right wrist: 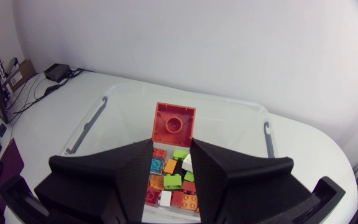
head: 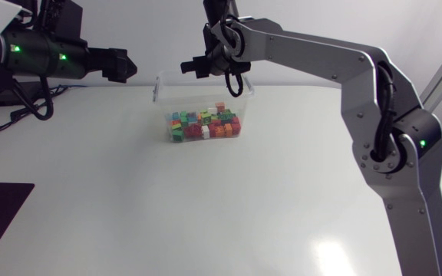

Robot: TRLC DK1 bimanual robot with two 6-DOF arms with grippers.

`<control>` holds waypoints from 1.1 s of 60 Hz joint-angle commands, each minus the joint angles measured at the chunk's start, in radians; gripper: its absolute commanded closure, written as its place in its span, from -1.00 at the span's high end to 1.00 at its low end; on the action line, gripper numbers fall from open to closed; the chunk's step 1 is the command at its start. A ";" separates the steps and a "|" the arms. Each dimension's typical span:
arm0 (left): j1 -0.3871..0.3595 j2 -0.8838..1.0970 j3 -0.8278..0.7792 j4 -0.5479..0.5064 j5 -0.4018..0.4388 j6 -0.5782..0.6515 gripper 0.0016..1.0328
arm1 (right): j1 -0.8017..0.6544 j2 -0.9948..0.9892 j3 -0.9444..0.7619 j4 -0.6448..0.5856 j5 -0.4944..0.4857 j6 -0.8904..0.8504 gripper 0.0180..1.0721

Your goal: Place the duplo bricks in the container

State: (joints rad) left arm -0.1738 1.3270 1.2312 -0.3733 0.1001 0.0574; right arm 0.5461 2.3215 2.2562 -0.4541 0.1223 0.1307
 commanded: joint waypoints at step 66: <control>0.238 -0.650 -0.598 0.106 0.016 0.128 0.90 | -0.144 -1.113 -1.175 0.166 0.227 -0.125 0.91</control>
State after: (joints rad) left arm 0.0570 0.7055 0.6758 -0.2882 0.1223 0.1665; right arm 0.4259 1.2629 1.1473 -0.3042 0.3397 0.0277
